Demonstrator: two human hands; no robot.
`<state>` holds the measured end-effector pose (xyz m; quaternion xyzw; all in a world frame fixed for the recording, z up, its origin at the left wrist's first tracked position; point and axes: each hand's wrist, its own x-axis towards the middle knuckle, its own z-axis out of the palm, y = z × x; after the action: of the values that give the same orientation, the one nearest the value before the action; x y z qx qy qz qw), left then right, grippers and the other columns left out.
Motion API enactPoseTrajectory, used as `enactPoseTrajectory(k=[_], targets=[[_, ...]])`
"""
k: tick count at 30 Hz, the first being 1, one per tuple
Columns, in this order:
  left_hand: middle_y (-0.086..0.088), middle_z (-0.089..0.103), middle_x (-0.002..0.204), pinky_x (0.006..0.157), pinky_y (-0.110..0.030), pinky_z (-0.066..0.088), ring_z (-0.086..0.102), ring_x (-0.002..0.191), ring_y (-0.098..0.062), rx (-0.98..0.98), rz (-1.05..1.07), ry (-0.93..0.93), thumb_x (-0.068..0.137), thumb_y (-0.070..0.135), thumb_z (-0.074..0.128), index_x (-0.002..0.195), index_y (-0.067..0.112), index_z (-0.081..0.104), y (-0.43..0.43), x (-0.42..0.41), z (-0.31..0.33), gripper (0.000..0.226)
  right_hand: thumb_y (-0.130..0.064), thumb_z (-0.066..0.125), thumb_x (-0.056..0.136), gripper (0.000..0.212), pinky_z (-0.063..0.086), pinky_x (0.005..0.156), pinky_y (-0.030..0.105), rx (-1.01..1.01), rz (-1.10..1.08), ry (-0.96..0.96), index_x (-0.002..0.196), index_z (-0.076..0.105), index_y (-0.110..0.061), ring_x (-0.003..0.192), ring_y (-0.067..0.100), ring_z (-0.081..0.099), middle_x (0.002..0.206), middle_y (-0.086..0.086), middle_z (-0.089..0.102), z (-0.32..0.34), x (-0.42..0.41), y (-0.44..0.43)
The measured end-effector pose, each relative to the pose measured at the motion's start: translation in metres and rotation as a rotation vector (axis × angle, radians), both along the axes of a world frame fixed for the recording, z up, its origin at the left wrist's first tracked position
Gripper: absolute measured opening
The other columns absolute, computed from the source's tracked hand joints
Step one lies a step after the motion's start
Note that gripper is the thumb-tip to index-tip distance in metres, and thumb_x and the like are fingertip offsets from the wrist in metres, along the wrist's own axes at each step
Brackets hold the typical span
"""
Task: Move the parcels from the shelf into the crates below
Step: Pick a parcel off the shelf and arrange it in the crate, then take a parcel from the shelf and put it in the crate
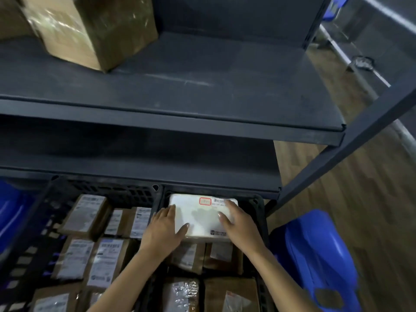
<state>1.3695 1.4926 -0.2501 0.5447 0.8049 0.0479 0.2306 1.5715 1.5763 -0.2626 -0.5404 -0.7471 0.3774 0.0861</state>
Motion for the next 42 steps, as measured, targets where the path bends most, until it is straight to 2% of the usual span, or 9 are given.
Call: enactPoseTrajectory(k=[2,8,12,16,20,25,32,39,42], targets=[[-0.005,0.034,0.153,0.111,-0.03,0.028,0.028,0.141,-0.022,0.01,-0.018,0.039,0.093,0.055,0.043,0.15,0.012,0.025,-0.002,-0.014,0.022,0.073,-0.046,0.045,0.098,0.057,0.027,0.11,0.022,0.068,0.055,-0.025,0.148,0.034,-0.022,0.14,0.01,0.033,0.154,-0.005,0.035,0.023,-0.012,-0.001],[-0.005,0.032,0.154,0.109,-0.032,0.033,0.031,0.14,-0.023,0.102,-0.03,0.079,0.092,0.055,0.047,0.151,0.012,0.023,-0.008,-0.071,0.1,0.077,-0.057,0.042,0.095,0.068,0.023,0.113,0.025,0.183,0.223,-0.011,0.153,0.019,-0.029,0.145,0.004,0.018,0.159,-0.014,0.018,0.101,-0.059,-0.007],[-0.002,0.036,0.153,0.104,-0.031,0.039,0.039,0.136,-0.02,0.262,-0.001,0.06,0.09,0.058,0.049,0.15,0.016,0.026,-0.014,-0.117,0.152,0.078,-0.062,0.044,0.091,0.073,0.031,0.113,0.028,0.264,0.237,0.084,0.153,0.02,-0.032,0.142,0.008,0.029,0.159,-0.015,0.017,0.152,-0.098,-0.014],[-0.002,0.041,0.15,0.096,-0.029,0.043,0.048,0.128,-0.021,0.448,0.03,0.037,0.088,0.058,0.053,0.148,0.016,0.033,-0.022,-0.171,0.193,0.076,-0.063,0.046,0.089,0.073,0.023,0.11,0.019,0.396,0.197,0.151,0.15,0.027,-0.03,0.143,0.003,0.025,0.157,-0.014,0.026,0.189,-0.147,-0.019],[-0.004,0.046,0.145,0.085,-0.031,0.045,0.058,0.113,-0.027,0.553,0.019,0.03,0.087,0.057,0.054,0.146,0.016,0.035,-0.031,-0.233,0.219,0.074,-0.063,0.047,0.088,0.073,0.025,0.106,0.021,0.455,0.137,0.145,0.15,0.028,-0.03,0.142,0.005,0.028,0.155,-0.013,0.03,0.21,-0.204,-0.025],[-0.002,0.039,0.151,0.1,-0.031,0.039,0.04,0.135,-0.021,0.591,-0.051,0.022,0.088,0.057,0.053,0.148,0.017,0.031,-0.035,-0.309,0.245,0.076,-0.06,0.051,0.089,0.074,0.028,0.106,0.025,0.442,0.005,0.154,0.151,0.029,-0.025,0.142,0.012,0.029,0.155,-0.006,0.032,0.232,-0.269,-0.025],[-0.003,0.036,0.153,0.102,-0.034,0.037,0.037,0.137,-0.022,0.6,-0.082,0.004,0.088,0.057,0.053,0.149,0.018,0.029,-0.01,-0.363,0.274,0.077,-0.062,0.051,0.088,0.08,0.03,0.108,0.033,0.419,-0.104,0.124,0.152,0.023,-0.024,0.144,0.018,0.027,0.157,-0.002,0.029,0.261,-0.322,-0.01],[-0.005,0.036,0.153,0.104,-0.034,0.035,0.036,0.138,-0.023,0.613,-0.067,-0.025,0.086,0.055,0.057,0.149,0.014,0.029,0.042,-0.382,0.278,0.08,-0.058,0.057,0.087,0.093,0.022,0.115,0.036,0.41,-0.161,0.133,0.154,0.008,-0.016,0.148,0.018,0.013,0.162,0.001,0.012,0.279,-0.349,0.032],[-0.009,0.036,0.152,0.106,-0.033,0.033,0.036,0.138,-0.025,0.607,-0.055,-0.038,0.085,0.055,0.059,0.149,0.008,0.029,0.071,-0.387,0.276,0.084,-0.057,0.06,0.085,0.089,0.03,0.11,0.036,0.394,-0.172,0.154,0.152,0.018,-0.015,0.144,0.021,0.026,0.158,0.002,0.025,0.282,-0.357,0.058]])
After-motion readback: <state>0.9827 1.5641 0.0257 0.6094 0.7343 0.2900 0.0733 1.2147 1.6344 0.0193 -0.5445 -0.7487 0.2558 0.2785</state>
